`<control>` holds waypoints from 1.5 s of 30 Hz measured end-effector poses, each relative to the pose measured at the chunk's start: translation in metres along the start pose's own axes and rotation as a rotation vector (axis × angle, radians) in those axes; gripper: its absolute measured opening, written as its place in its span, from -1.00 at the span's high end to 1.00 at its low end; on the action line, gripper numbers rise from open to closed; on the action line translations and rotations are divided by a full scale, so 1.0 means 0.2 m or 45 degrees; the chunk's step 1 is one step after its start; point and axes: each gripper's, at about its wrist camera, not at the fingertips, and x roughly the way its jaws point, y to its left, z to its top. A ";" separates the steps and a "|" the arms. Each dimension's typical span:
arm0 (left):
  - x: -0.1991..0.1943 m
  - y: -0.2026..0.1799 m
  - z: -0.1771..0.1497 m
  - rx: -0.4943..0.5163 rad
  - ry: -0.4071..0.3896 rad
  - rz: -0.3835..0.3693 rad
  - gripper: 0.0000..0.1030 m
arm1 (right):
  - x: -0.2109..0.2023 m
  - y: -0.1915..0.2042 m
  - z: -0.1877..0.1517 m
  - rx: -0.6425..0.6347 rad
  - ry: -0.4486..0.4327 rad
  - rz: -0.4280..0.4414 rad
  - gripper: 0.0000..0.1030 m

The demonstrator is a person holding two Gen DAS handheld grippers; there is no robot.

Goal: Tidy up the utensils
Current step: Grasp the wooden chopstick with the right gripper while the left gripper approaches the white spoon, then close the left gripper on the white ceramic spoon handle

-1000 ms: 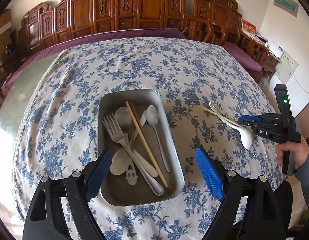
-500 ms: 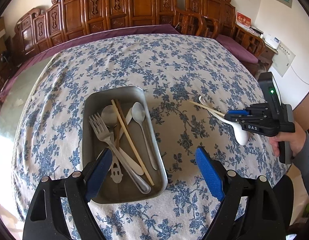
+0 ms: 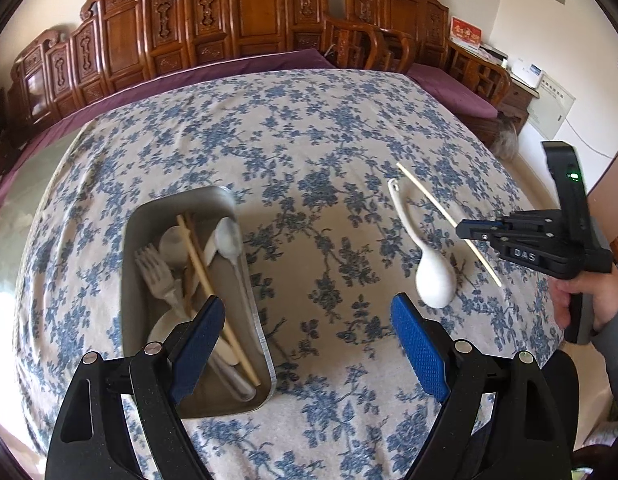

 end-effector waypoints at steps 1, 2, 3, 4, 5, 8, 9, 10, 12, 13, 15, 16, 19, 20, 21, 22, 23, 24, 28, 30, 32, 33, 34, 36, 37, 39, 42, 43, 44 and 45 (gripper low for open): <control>0.01 -0.01 0.00 0.004 0.001 -0.004 -0.58 | -0.02 0.00 -0.02 0.012 -0.011 -0.002 0.88; 0.02 -0.03 0.01 0.010 0.002 -0.010 -0.58 | -0.05 -0.01 -0.04 0.025 -0.019 -0.003 0.88; 0.03 -0.05 0.01 0.014 0.006 -0.014 -0.58 | -0.06 -0.02 -0.05 0.034 -0.022 -0.006 0.88; 0.05 -0.07 0.02 0.021 0.011 -0.021 -0.58 | -0.07 -0.02 -0.07 0.043 -0.027 -0.014 0.88; 0.07 -0.09 0.03 0.027 0.016 -0.026 -0.58 | -0.08 -0.02 -0.08 0.046 -0.030 -0.019 0.88; 0.11 -0.15 0.04 0.046 0.030 -0.040 -0.58 | -0.11 -0.02 -0.14 0.054 -0.050 -0.054 0.88; 0.13 -0.16 0.04 0.050 0.035 -0.042 -0.58 | -0.12 -0.02 -0.16 0.058 -0.054 -0.064 0.88; 0.15 -0.18 0.05 0.054 0.042 -0.049 -0.58 | -0.12 -0.02 -0.18 0.062 -0.056 -0.072 0.88; 0.18 -0.21 0.06 0.059 0.054 -0.058 -0.58 | -0.13 -0.02 -0.22 0.073 -0.057 -0.090 0.88; 0.21 -0.23 0.07 0.062 0.063 -0.064 -0.58 | -0.13 -0.03 -0.24 0.083 -0.057 -0.089 0.88; 0.24 -0.26 0.09 0.066 0.075 -0.076 -0.58 | -0.13 -0.03 -0.27 0.094 -0.055 -0.093 0.88; 0.25 -0.27 0.09 0.067 0.079 -0.083 -0.58 | -0.13 -0.04 -0.28 0.097 -0.056 -0.098 0.88; 0.30 -0.32 0.12 0.066 0.091 -0.123 -0.58 | -0.14 -0.06 -0.31 0.120 -0.067 -0.100 0.88; 0.32 -0.34 0.14 0.075 0.089 -0.127 -0.58 | -0.15 -0.07 -0.32 0.127 -0.072 -0.101 0.88; 0.33 -0.36 0.15 0.086 0.084 -0.126 -0.58 | -0.15 -0.07 -0.32 0.131 -0.075 -0.101 0.88; 0.34 -0.37 0.16 0.090 0.083 -0.126 -0.58 | -0.16 -0.08 -0.33 0.136 -0.078 -0.098 0.88; 0.36 -0.39 0.17 0.091 0.085 -0.129 -0.58 | -0.17 -0.08 -0.33 0.139 -0.082 -0.097 0.88; 0.38 -0.40 0.18 0.090 0.091 -0.133 -0.58 | -0.18 -0.08 -0.33 0.142 -0.086 -0.096 0.88; 0.46 -0.46 0.22 0.108 0.118 -0.131 -0.53 | -0.21 -0.10 -0.34 0.157 -0.105 -0.090 0.88; 0.51 -0.49 0.23 0.114 0.154 -0.131 -0.43 | -0.21 -0.11 -0.34 0.166 -0.112 -0.086 0.88; 0.56 -0.50 0.24 0.110 0.193 -0.119 -0.42 | -0.21 -0.11 -0.34 0.173 -0.113 -0.085 0.88; 0.59 -0.51 0.24 0.108 0.215 -0.105 -0.39 | -0.21 -0.12 -0.34 0.174 -0.113 -0.086 0.88; 0.61 -0.51 0.25 0.106 0.228 -0.099 -0.37 | -0.21 -0.12 -0.34 0.174 -0.113 -0.088 0.88; 0.65 -0.52 0.26 0.097 0.248 -0.103 -0.36 | -0.21 -0.12 -0.34 0.177 -0.115 -0.089 0.88; 0.66 -0.52 0.26 0.091 0.260 -0.103 -0.33 | -0.21 -0.12 -0.34 0.179 -0.116 -0.090 0.88; 0.70 -0.52 0.26 0.085 0.287 -0.101 -0.21 | -0.22 -0.12 -0.34 0.186 -0.120 -0.092 0.88; 0.74 -0.52 0.26 0.075 0.317 -0.115 -0.09 | -0.22 -0.12 -0.34 0.188 -0.123 -0.092 0.88; 0.75 -0.52 0.26 0.070 0.332 -0.122 -0.04 | -0.22 -0.12 -0.34 0.188 -0.124 -0.093 0.88; 0.76 -0.52 0.25 0.064 0.346 -0.126 -0.03 | -0.22 -0.12 -0.34 0.188 -0.124 -0.092 0.88; 0.76 -0.52 0.26 0.069 0.342 -0.123 0.00 | -0.22 -0.12 -0.34 0.188 -0.124 -0.092 0.88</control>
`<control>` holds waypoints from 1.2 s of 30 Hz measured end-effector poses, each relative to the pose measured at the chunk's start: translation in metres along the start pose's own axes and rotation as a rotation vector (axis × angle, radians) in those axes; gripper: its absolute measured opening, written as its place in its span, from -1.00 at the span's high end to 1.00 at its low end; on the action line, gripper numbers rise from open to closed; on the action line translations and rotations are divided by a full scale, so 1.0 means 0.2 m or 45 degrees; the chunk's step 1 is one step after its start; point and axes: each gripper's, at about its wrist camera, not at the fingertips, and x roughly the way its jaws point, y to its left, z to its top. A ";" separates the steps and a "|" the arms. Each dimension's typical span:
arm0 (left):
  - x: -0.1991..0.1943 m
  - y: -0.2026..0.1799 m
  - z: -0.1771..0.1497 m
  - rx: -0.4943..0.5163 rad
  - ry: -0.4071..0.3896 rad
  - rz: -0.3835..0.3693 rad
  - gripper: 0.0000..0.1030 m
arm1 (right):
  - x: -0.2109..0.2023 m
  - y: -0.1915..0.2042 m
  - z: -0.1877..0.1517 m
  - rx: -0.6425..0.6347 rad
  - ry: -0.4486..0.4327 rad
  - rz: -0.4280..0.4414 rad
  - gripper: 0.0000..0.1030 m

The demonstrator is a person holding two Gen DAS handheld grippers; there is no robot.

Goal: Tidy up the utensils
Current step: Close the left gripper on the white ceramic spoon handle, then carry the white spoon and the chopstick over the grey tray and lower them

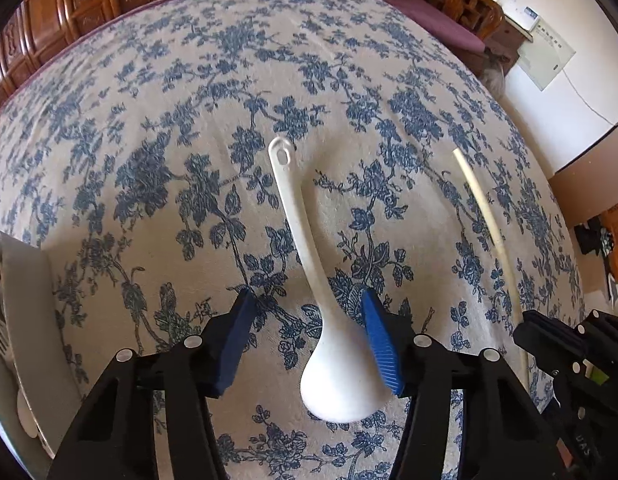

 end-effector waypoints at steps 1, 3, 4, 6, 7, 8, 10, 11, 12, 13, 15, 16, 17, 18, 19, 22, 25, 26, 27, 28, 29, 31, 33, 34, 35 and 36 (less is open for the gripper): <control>0.00 0.00 0.00 0.004 0.001 0.005 0.06 | 0.00 0.00 0.00 0.000 -0.001 0.001 0.88; 0.00 0.00 -0.01 0.013 0.001 0.017 0.21 | 0.00 0.00 0.00 0.001 -0.002 0.003 0.88; 0.00 0.00 -0.01 0.020 0.001 0.027 0.37 | 0.00 0.00 0.00 0.001 -0.002 0.004 0.88; -0.01 0.01 -0.02 0.023 0.008 0.030 0.66 | -0.01 0.01 0.00 0.000 -0.004 0.005 0.88; -0.01 0.02 -0.03 0.019 0.012 0.025 0.77 | -0.01 0.01 0.00 -0.001 -0.004 0.005 0.88; -0.01 0.03 -0.04 0.017 0.014 0.020 0.83 | -0.01 0.01 0.00 -0.003 -0.004 0.006 0.88; -0.03 0.04 -0.06 0.032 0.011 0.028 0.83 | -0.01 0.02 0.01 -0.009 -0.004 0.006 0.88; -0.04 0.04 -0.07 0.041 0.003 0.033 0.83 | -0.01 0.03 0.01 -0.013 -0.005 0.007 0.88; -0.06 0.05 -0.09 0.053 -0.009 0.039 0.83 | -0.01 0.04 0.01 -0.015 -0.006 0.007 0.88; -0.07 0.05 -0.09 0.058 -0.016 0.041 0.83 | -0.01 0.04 0.01 -0.018 -0.008 0.008 0.88; -0.11 0.06 -0.11 0.056 -0.031 0.040 0.83 | -0.02 0.06 0.02 -0.024 -0.011 0.009 0.88; -0.14 0.08 -0.12 0.049 -0.045 0.031 0.83 | -0.02 0.07 0.02 -0.029 -0.014 0.008 0.88; -0.16 0.08 -0.13 0.045 -0.051 0.028 0.83 | -0.02 0.07 0.02 -0.030 -0.015 0.009 0.88; -0.18 0.09 -0.14 0.041 -0.063 0.025 0.83 | -0.02 0.08 0.03 -0.031 -0.016 0.009 0.88; -0.20 0.10 -0.15 0.039 -0.070 0.023 0.83 | -0.03 0.08 0.03 -0.030 -0.017 0.009 0.88; -0.27 0.12 -0.17 0.048 -0.103 0.033 0.83 | -0.04 0.11 0.05 -0.033 -0.024 0.012 0.88; -0.35 0.16 -0.20 0.046 -0.132 0.036 0.83 | -0.04 0.15 0.06 -0.043 -0.030 0.014 0.88; -0.37 0.17 -0.20 0.041 -0.140 0.036 0.83 | -0.04 0.17 0.06 -0.046 -0.032 0.015 0.88; -0.39 0.18 -0.21 0.036 -0.148 0.035 0.83 | -0.04 0.18 0.07 -0.048 -0.033 0.018 0.88; -0.42 0.20 -0.21 0.031 -0.162 0.034 0.83 | -0.04 0.20 0.07 -0.048 -0.034 0.021 0.88; -0.44 0.21 -0.22 0.030 -0.171 0.035 0.83 | -0.04 0.22 0.08 -0.050 -0.035 0.024 0.88; -0.49 0.24 -0.24 0.023 -0.194 0.035 0.83 | -0.03 0.26 0.09 -0.056 -0.039 0.029 0.88; -0.52 0.26 -0.25 0.022 -0.209 0.035 0.83 | -0.03 0.31 0.10 -0.065 -0.042 0.035 0.88; -0.55 0.27 -0.26 0.022 -0.222 0.038 0.83 | -0.03 0.33 0.10 -0.073 -0.042 0.039 0.88; -0.56 0.28 -0.27 0.022 -0.229 0.040 0.83 | -0.02 0.36 0.11 -0.082 -0.041 0.045 0.88; -0.58 0.30 -0.27 0.020 -0.236 0.041 0.83 | -0.02 0.38 0.11 -0.089 -0.042 0.050 0.88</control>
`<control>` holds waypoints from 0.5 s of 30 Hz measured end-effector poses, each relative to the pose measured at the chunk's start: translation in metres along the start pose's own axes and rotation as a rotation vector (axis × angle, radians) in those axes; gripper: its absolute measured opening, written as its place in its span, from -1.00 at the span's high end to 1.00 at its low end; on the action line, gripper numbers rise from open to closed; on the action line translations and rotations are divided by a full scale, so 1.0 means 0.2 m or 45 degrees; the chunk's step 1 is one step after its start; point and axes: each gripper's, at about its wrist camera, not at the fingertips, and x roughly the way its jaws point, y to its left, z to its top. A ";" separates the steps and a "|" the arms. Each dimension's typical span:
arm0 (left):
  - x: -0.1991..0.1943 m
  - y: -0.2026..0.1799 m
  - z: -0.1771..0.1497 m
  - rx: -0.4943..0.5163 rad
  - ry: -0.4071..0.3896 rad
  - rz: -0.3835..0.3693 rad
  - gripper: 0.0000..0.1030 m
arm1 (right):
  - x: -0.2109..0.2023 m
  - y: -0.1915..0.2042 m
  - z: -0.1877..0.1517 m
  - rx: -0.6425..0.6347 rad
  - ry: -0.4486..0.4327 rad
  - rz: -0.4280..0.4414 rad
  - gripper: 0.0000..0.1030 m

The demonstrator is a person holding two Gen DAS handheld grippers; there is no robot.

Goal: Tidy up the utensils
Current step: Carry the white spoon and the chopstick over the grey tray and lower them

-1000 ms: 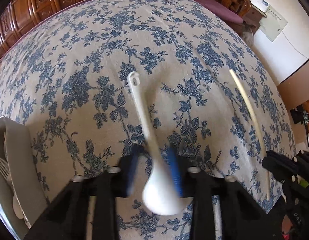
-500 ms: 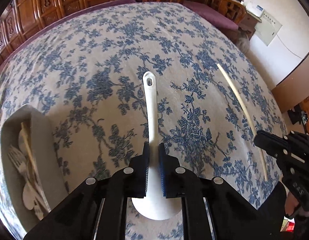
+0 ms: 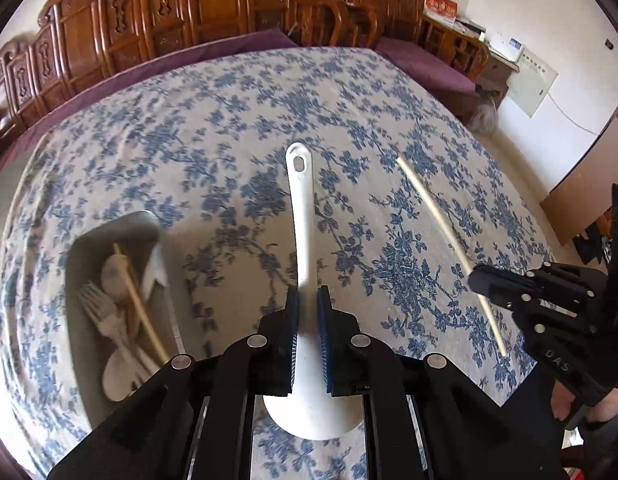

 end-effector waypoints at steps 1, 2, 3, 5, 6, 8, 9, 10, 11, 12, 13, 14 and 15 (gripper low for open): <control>-0.02 0.02 0.00 -0.003 -0.009 0.000 0.83 | 0.00 0.02 0.01 -0.009 0.000 0.004 0.88; -0.04 0.03 -0.01 -0.008 -0.016 0.002 0.83 | 0.01 0.04 0.01 -0.014 0.000 0.005 0.88; -0.06 0.05 -0.01 -0.014 -0.025 0.002 0.83 | 0.01 0.07 0.02 -0.021 -0.001 0.008 0.88; -0.08 0.07 -0.01 -0.021 -0.036 0.004 0.83 | 0.02 0.11 0.03 -0.032 -0.002 0.016 0.88; -0.10 0.09 -0.01 -0.025 -0.041 0.004 0.83 | 0.02 0.13 0.04 -0.037 -0.002 0.019 0.88; -0.13 0.12 -0.02 -0.029 -0.052 0.009 0.83 | 0.03 0.15 0.05 -0.044 -0.002 0.026 0.88; -0.14 0.13 -0.03 -0.031 -0.057 0.011 0.83 | 0.03 0.17 0.06 -0.050 -0.001 0.030 0.88; -0.15 0.15 -0.04 -0.032 -0.060 0.013 0.83 | 0.04 0.18 0.06 -0.055 0.000 0.032 0.88; -0.16 0.16 -0.04 -0.034 -0.065 0.017 0.83 | 0.04 0.20 0.07 -0.059 0.001 0.036 0.88; -0.17 0.18 -0.05 -0.035 -0.068 0.020 0.83 | 0.04 0.21 0.07 -0.061 0.001 0.038 0.88; -0.18 0.20 -0.05 -0.040 -0.071 0.026 0.83 | 0.05 0.22 0.07 -0.065 0.002 0.041 0.88; -0.18 0.22 -0.06 -0.045 -0.073 0.030 0.83 | 0.05 0.24 0.07 -0.069 0.002 0.044 0.88; -0.19 0.24 -0.06 -0.051 -0.075 0.033 0.83 | 0.05 0.25 0.08 -0.072 0.002 0.046 0.88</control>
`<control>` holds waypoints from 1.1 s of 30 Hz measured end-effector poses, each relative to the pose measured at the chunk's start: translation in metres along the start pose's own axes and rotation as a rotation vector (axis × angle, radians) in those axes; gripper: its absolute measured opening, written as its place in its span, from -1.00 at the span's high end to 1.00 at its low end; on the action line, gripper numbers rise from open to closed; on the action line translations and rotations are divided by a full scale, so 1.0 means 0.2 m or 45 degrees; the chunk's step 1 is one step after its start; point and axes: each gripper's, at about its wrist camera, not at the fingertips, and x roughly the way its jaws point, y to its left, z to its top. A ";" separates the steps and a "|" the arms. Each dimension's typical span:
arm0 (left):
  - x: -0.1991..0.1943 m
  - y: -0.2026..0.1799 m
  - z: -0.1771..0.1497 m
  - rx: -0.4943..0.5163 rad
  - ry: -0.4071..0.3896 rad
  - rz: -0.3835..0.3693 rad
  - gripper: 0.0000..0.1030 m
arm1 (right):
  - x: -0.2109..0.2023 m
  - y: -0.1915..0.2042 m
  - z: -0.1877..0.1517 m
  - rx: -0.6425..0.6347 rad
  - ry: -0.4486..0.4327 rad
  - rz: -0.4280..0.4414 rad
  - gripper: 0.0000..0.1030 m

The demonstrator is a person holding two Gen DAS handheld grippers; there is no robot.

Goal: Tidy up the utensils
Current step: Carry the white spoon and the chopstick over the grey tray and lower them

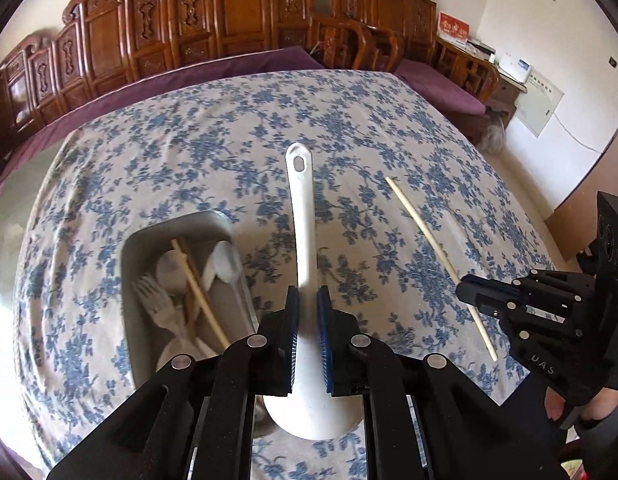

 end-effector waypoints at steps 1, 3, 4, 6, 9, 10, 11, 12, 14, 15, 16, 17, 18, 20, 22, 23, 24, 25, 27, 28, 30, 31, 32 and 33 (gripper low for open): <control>0.00 0.03 0.00 -0.010 -0.002 0.006 0.83 | 0.00 0.01 0.00 -0.003 0.001 0.002 0.88; -0.01 0.08 -0.01 -0.022 -0.003 0.016 0.83 | 0.01 0.03 0.01 -0.007 0.002 0.006 0.88; -0.01 0.11 -0.02 -0.026 -0.005 0.022 0.83 | 0.01 0.04 0.01 -0.009 0.002 0.009 0.88; -0.02 0.18 -0.03 -0.052 -0.011 0.037 0.83 | 0.01 0.06 0.01 -0.015 0.005 0.013 0.88; -0.04 0.26 -0.04 -0.087 -0.014 0.043 0.83 | 0.01 0.08 0.01 -0.023 0.009 0.021 0.88; -0.04 0.30 -0.05 -0.098 -0.014 0.048 0.83 | 0.01 0.09 0.01 -0.025 0.010 0.022 0.88; -0.04 0.32 -0.05 -0.107 -0.013 0.050 0.83 | 0.02 0.10 0.01 -0.027 0.010 0.025 0.88; -0.04 0.34 -0.05 -0.118 -0.011 0.051 0.83 | 0.02 0.11 0.02 -0.029 0.010 0.027 0.88; -0.03 0.38 -0.06 -0.130 -0.002 0.051 0.83 | 0.02 0.12 0.03 -0.032 0.011 0.033 0.88; -0.01 0.40 -0.07 -0.136 0.007 0.054 0.83 | 0.03 0.13 0.03 -0.033 0.011 0.038 0.88; 0.00 0.41 -0.07 -0.141 0.014 0.056 0.83 | 0.03 0.13 0.04 -0.035 0.011 0.041 0.88; 0.02 0.42 -0.08 -0.148 0.027 0.057 0.83 | 0.04 0.14 0.04 -0.037 0.012 0.045 0.88; 0.05 0.44 -0.09 -0.155 0.040 0.058 0.83 | 0.04 0.15 0.05 -0.040 0.013 0.050 0.88; 0.09 0.45 -0.11 -0.164 0.064 0.059 0.83 | 0.06 0.17 0.05 -0.045 0.016 0.057 0.88; 0.14 0.46 -0.13 -0.164 0.083 0.063 0.83 | 0.07 0.19 0.06 -0.050 0.023 0.062 0.88; 0.15 0.46 -0.14 -0.164 0.092 0.064 0.83 | 0.08 0.20 0.06 -0.053 0.026 0.064 0.88; 0.17 0.46 -0.14 -0.164 0.096 0.063 0.83 | 0.08 0.21 0.07 -0.055 0.027 0.066 0.88; 0.19 0.46 -0.14 -0.165 0.103 0.061 0.83 | 0.09 0.22 0.07 -0.058 0.028 0.069 0.88; 0.21 0.46 -0.14 -0.163 0.112 0.062 0.83 | 0.09 0.23 0.07 -0.065 0.028 0.072 0.88; 0.23 0.47 -0.14 -0.161 0.120 0.063 0.83 | 0.09 0.24 0.08 -0.068 0.029 0.076 0.88; 0.25 0.47 -0.15 -0.159 0.134 0.063 0.83 | 0.10 0.25 0.08 -0.072 0.031 0.081 0.88; 0.26 0.47 -0.15 -0.161 0.141 0.064 0.83 | 0.10 0.26 0.08 -0.074 0.033 0.084 0.88; 0.27 0.47 -0.15 -0.164 0.147 0.062 0.83 | 0.11 0.26 0.08 -0.076 0.034 0.087 0.88; 0.28 0.48 -0.15 -0.170 0.154 0.062 0.83 | 0.11 0.27 0.09 -0.077 0.035 0.089 0.88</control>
